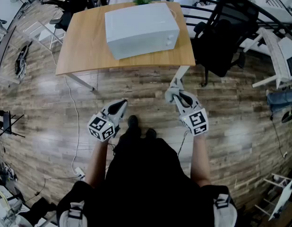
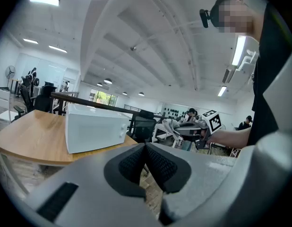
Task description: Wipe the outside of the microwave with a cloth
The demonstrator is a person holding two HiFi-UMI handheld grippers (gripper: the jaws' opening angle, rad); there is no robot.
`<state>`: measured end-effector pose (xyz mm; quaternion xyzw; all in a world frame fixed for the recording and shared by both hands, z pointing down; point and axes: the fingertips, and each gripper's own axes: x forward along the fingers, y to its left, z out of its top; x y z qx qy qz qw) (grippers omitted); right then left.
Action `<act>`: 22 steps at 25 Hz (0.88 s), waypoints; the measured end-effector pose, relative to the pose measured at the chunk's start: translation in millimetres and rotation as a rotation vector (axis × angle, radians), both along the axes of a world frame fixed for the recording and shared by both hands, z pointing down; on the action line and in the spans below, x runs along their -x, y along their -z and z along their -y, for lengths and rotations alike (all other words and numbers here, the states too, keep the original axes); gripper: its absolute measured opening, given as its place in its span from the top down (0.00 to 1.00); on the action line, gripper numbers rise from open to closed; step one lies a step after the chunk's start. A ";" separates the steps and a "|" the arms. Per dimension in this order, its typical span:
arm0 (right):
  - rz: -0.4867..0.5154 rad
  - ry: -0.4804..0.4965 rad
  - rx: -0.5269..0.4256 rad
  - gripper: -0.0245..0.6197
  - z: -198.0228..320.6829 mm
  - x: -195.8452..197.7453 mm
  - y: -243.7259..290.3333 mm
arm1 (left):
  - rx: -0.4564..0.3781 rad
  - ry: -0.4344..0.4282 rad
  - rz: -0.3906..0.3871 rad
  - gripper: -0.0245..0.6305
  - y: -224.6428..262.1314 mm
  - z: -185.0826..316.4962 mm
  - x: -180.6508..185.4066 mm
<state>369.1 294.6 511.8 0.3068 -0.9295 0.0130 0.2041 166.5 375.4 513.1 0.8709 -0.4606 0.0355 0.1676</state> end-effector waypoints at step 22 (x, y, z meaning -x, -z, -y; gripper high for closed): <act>0.025 -0.003 0.039 0.92 1.9 1.1 -13.0 | -0.003 0.024 -0.006 0.96 -1.5 7.3 10.3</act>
